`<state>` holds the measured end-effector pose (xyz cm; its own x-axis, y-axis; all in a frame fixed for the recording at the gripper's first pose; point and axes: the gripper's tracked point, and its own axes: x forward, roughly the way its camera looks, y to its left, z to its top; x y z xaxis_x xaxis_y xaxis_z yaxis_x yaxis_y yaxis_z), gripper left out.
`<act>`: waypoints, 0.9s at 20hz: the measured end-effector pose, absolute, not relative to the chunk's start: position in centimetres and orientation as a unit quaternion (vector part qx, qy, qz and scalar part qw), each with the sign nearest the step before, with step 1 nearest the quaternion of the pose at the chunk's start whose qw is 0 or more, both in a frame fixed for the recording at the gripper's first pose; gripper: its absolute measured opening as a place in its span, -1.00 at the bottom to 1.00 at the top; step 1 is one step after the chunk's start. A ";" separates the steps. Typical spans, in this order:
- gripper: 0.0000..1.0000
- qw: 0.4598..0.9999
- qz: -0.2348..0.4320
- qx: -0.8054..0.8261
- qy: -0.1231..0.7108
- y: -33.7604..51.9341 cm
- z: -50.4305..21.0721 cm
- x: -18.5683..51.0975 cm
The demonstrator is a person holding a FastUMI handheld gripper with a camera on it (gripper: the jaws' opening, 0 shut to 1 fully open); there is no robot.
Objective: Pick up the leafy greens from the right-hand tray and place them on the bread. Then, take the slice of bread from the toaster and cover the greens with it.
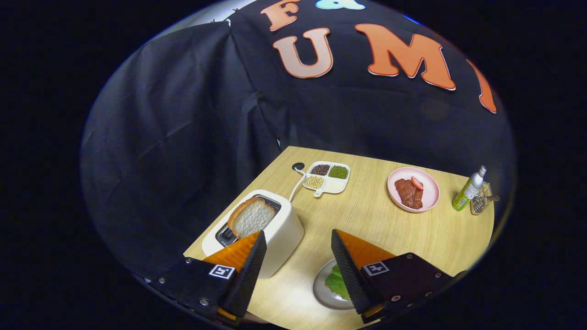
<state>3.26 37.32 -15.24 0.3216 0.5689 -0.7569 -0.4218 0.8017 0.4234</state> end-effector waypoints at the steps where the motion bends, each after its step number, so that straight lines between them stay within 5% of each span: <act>1: 0.72 0.800 0.313 0.076 0.506 38.5 -15.1 3.0; 16: 0.67 0.727 0.313 0.039 0.609 48.7 -18.9 2.9; 18: 0.54 0.721 0.310 0.033 0.619 48.9 -19.9 2.5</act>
